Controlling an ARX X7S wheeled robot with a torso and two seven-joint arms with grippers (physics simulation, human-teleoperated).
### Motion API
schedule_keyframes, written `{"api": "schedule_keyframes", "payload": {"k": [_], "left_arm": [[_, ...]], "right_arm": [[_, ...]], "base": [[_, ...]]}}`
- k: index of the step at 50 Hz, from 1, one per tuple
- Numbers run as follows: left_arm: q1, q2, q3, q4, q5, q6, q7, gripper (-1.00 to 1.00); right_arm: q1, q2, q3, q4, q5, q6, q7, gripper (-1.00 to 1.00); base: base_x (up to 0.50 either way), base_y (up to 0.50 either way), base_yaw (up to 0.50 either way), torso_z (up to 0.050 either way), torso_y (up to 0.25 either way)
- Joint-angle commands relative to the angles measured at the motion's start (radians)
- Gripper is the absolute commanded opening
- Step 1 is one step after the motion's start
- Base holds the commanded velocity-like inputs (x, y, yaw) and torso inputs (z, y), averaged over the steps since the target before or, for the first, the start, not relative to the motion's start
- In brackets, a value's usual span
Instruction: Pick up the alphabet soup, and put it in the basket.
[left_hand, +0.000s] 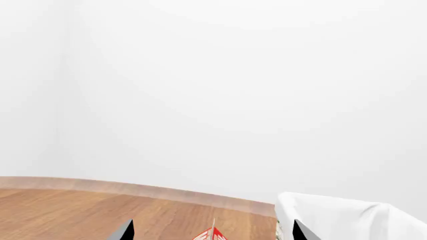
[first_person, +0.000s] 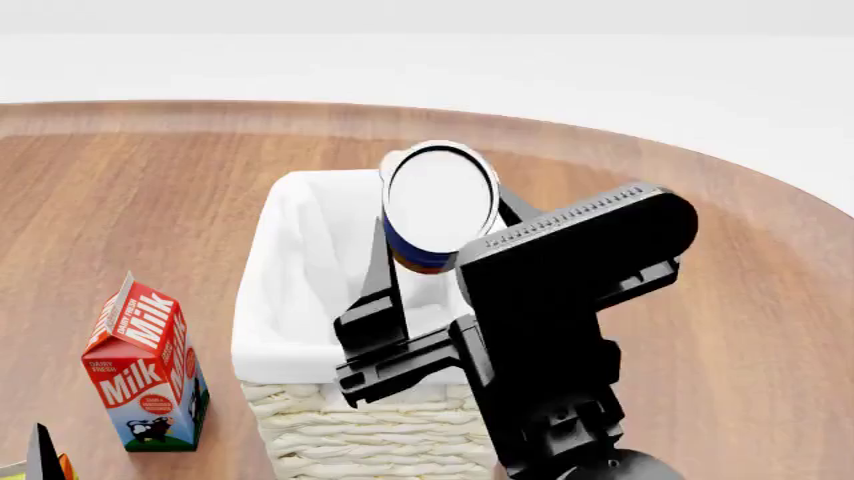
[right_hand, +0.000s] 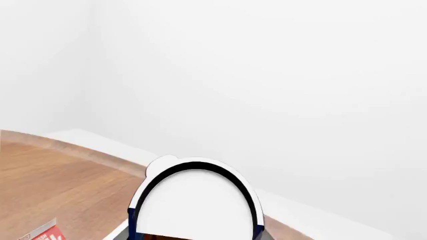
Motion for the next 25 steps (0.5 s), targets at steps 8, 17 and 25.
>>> {"api": "schedule_keyframes", "payload": {"k": [8,17,25], "left_arm": [[0.004,-0.003,0.006,0.007,0.002,-0.002,-0.004,1.00],[0.001,-0.004,0.009,0.003,0.002,-0.002,-0.004,1.00],[-0.006,-0.003,0.015,0.000,0.003,-0.007,-0.004,1.00]], "right_arm": [[0.274,-0.132,-0.021,0.274,0.026,0.155,-0.039,-1.00],[0.392,-0.193,-0.068,0.419,0.006,0.209,-0.048,-1.00],[0.499,-0.259,-0.096,0.598,-0.011,0.239,-0.067,-1.00]], "base": [[0.00,0.00,0.00,0.000,0.001],[0.00,0.00,0.00,0.000,0.000],[0.00,0.00,0.00,0.000,0.001]]}}
